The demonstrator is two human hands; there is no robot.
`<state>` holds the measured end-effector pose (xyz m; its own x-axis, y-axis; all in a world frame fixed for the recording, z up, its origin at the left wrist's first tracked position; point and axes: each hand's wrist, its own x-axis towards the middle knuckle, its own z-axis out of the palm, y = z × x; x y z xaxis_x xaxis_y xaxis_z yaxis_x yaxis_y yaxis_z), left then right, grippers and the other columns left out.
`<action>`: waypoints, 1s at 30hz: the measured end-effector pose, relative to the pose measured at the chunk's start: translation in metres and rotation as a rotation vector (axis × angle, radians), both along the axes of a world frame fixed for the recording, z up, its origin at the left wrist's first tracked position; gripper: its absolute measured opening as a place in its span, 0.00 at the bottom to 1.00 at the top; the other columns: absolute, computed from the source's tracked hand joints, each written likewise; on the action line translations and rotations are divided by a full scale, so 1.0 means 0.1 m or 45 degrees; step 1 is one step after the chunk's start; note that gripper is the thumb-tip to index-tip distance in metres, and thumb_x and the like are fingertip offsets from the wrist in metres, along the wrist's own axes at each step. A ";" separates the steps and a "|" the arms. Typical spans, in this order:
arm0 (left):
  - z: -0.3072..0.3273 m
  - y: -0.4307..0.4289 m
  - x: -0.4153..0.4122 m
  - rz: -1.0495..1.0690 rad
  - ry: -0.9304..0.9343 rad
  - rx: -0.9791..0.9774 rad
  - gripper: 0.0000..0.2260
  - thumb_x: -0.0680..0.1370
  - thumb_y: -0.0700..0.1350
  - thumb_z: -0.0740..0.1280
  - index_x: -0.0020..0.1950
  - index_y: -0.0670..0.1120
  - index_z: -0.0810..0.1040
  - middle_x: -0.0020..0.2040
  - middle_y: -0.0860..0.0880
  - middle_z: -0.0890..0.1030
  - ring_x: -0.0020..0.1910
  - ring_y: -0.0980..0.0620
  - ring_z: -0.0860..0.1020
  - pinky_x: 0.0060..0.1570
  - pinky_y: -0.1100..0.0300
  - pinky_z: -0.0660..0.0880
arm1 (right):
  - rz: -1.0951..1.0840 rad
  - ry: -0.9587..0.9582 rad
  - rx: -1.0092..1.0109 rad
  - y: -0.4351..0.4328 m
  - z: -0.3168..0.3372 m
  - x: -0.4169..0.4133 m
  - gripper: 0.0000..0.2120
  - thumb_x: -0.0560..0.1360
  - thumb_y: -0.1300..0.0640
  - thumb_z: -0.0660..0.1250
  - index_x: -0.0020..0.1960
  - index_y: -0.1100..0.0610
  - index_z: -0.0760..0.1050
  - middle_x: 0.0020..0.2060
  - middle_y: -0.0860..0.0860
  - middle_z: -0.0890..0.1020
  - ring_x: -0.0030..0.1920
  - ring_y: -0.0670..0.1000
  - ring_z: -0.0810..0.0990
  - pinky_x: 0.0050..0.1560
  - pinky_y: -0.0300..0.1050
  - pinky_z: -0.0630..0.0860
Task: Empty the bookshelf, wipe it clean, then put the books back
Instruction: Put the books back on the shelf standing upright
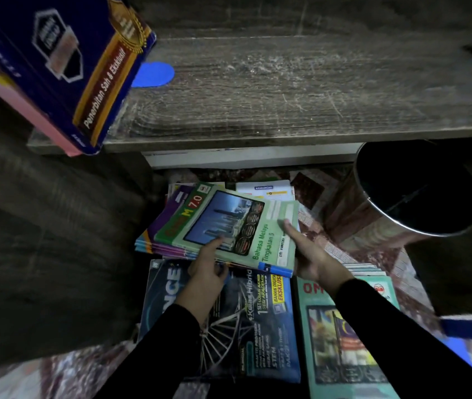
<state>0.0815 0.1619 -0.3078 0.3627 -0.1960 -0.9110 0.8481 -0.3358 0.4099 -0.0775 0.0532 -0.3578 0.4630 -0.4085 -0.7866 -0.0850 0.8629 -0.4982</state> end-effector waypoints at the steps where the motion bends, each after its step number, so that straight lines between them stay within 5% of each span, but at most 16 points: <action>1: 0.06 0.03 0.00 -0.047 -0.036 -0.002 0.16 0.70 0.45 0.75 0.53 0.42 0.76 0.46 0.47 0.69 0.39 0.50 0.67 0.38 0.59 0.72 | -0.111 -0.054 0.042 -0.04 0.03 0.00 0.30 0.65 0.41 0.72 0.62 0.55 0.76 0.58 0.60 0.80 0.57 0.60 0.79 0.57 0.60 0.76; 4: 0.24 0.10 0.01 -0.234 -0.162 -0.063 0.12 0.70 0.45 0.74 0.52 0.45 0.80 0.54 0.48 0.74 0.48 0.48 0.71 0.39 0.58 0.71 | -0.325 -0.110 0.087 -0.05 0.08 0.02 0.17 0.74 0.44 0.64 0.52 0.56 0.78 0.48 0.61 0.83 0.44 0.59 0.84 0.44 0.58 0.81; 9: 0.61 0.18 -0.01 -0.374 -0.282 -0.142 0.11 0.67 0.45 0.76 0.47 0.45 0.80 0.58 0.45 0.79 0.55 0.47 0.75 0.43 0.56 0.72 | -0.333 0.083 0.039 0.20 0.28 -0.10 0.06 0.79 0.65 0.59 0.45 0.62 0.73 0.28 0.59 0.82 0.26 0.55 0.82 0.25 0.49 0.79; 12: 0.84 0.25 -0.06 -0.426 -0.225 -0.194 0.11 0.68 0.44 0.75 0.47 0.45 0.78 0.56 0.46 0.76 0.49 0.50 0.72 0.38 0.59 0.71 | -0.393 0.122 -0.117 0.23 0.63 -0.25 0.04 0.76 0.68 0.61 0.47 0.66 0.75 0.29 0.59 0.82 0.26 0.54 0.82 0.24 0.47 0.78; 15: 1.15 0.39 -0.17 -0.430 -0.121 -0.266 0.10 0.69 0.43 0.75 0.45 0.44 0.76 0.48 0.46 0.74 0.42 0.52 0.71 0.32 0.63 0.72 | -0.513 0.164 -0.295 0.28 1.10 -0.46 0.13 0.73 0.70 0.65 0.57 0.67 0.73 0.37 0.62 0.81 0.25 0.55 0.81 0.24 0.48 0.78; 18: 1.44 0.53 -0.26 -0.440 -0.077 -0.350 0.26 0.59 0.44 0.79 0.55 0.43 0.77 0.50 0.44 0.76 0.43 0.51 0.74 0.26 0.66 0.75 | -0.542 0.174 -0.442 0.47 1.62 -0.69 0.12 0.73 0.70 0.64 0.56 0.65 0.72 0.30 0.58 0.80 0.22 0.51 0.79 0.22 0.43 0.76; 20: 1.67 0.64 -0.32 -0.450 -0.095 -0.402 0.21 0.60 0.43 0.77 0.50 0.43 0.77 0.44 0.45 0.79 0.38 0.53 0.74 0.24 0.67 0.74 | -0.535 0.118 -0.493 0.68 1.96 -0.84 0.10 0.74 0.70 0.64 0.56 0.64 0.72 0.31 0.57 0.80 0.22 0.50 0.79 0.22 0.44 0.77; 22: 1.89 0.75 -0.38 -0.455 -0.106 -0.452 0.14 0.65 0.42 0.76 0.46 0.43 0.77 0.39 0.46 0.81 0.34 0.53 0.75 0.29 0.66 0.74 | -0.547 0.056 -0.547 0.88 2.23 -0.97 0.12 0.75 0.70 0.64 0.58 0.66 0.70 0.35 0.59 0.81 0.26 0.52 0.81 0.23 0.47 0.79; 26: 2.26 0.97 -0.56 -0.497 -0.101 -0.603 0.27 0.58 0.41 0.75 0.57 0.43 0.77 0.56 0.44 0.80 0.55 0.49 0.77 0.62 0.58 0.71 | -0.680 -0.059 -0.733 1.25 2.69 -1.23 0.22 0.73 0.71 0.66 0.65 0.68 0.65 0.53 0.69 0.78 0.39 0.62 0.81 0.25 0.48 0.77; 30: 2.57 1.07 -0.80 -0.536 -0.151 -0.777 0.30 0.59 0.40 0.73 0.62 0.40 0.77 0.61 0.42 0.79 0.64 0.44 0.75 0.68 0.51 0.68 | -0.795 -0.203 -0.898 1.47 3.05 -1.43 0.21 0.73 0.71 0.66 0.64 0.69 0.66 0.54 0.69 0.78 0.45 0.64 0.82 0.32 0.52 0.79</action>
